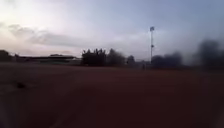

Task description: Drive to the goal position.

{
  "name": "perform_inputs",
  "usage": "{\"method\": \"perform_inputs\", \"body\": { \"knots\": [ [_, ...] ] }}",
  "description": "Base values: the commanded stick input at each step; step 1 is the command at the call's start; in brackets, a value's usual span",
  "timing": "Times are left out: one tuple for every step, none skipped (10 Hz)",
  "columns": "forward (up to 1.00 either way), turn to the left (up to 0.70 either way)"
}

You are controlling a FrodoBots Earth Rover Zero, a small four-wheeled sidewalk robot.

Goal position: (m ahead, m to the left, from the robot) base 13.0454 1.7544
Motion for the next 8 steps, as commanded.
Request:
{"method": "perform_inputs", "body": {
  "knots": [
    [0.70, 0.00],
    [0.70, 0.00],
    [0.70, 0.00],
    [0.70, 0.00],
    [0.70, 0.00],
    [0.70, 0.00],
    [0.70, 0.00],
    [0.70, 0.00]
  ]
}}
